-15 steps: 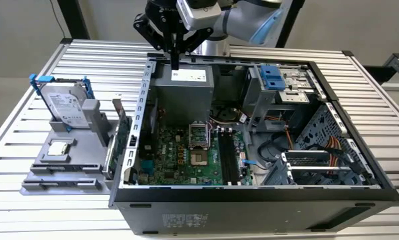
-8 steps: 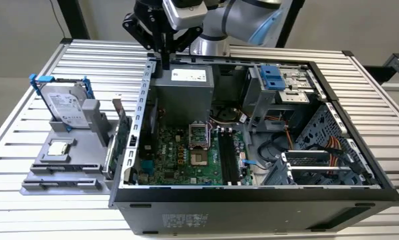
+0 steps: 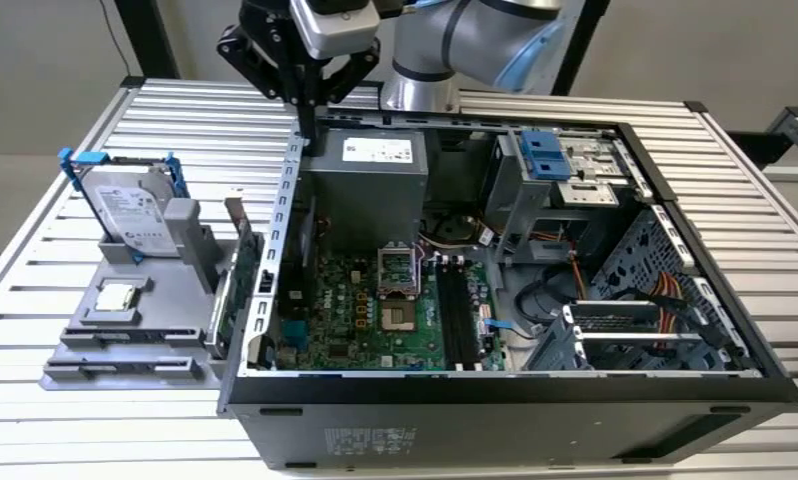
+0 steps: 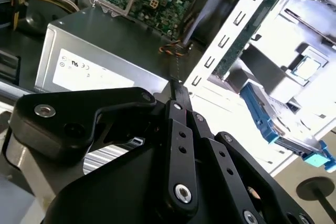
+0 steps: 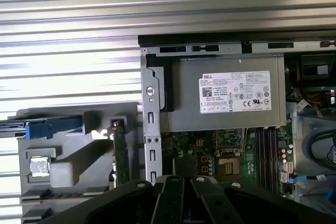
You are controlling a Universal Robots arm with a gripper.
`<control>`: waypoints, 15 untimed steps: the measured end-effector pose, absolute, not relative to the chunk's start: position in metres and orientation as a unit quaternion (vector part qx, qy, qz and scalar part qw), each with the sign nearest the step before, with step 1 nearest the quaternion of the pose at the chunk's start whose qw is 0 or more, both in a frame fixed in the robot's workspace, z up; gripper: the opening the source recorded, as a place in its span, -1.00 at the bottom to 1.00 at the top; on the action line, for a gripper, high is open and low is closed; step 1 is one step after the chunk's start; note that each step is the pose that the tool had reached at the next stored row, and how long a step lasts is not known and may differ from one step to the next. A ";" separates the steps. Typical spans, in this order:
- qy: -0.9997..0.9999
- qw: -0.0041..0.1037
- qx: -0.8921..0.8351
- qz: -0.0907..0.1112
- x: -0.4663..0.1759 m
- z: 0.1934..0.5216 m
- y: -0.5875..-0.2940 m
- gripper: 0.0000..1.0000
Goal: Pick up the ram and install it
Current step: 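Reach for the ram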
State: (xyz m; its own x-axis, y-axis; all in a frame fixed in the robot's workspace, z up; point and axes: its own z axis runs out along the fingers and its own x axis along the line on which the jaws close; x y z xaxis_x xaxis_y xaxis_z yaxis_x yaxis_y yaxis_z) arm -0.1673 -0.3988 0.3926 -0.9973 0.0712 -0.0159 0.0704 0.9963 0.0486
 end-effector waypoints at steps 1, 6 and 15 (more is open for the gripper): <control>0.999 0.008 0.035 0.024 -0.170 0.393 -0.399 -1.00; 0.999 0.005 0.035 0.024 -0.180 0.393 -0.399 -1.00; 0.999 0.001 0.036 0.024 -0.194 0.393 -0.399 -1.00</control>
State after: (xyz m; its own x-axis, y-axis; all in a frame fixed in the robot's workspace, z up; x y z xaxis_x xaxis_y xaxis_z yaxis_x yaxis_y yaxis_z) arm -0.1939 -0.3988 0.3926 -0.9975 0.0711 -0.0010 0.0710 0.9963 0.0476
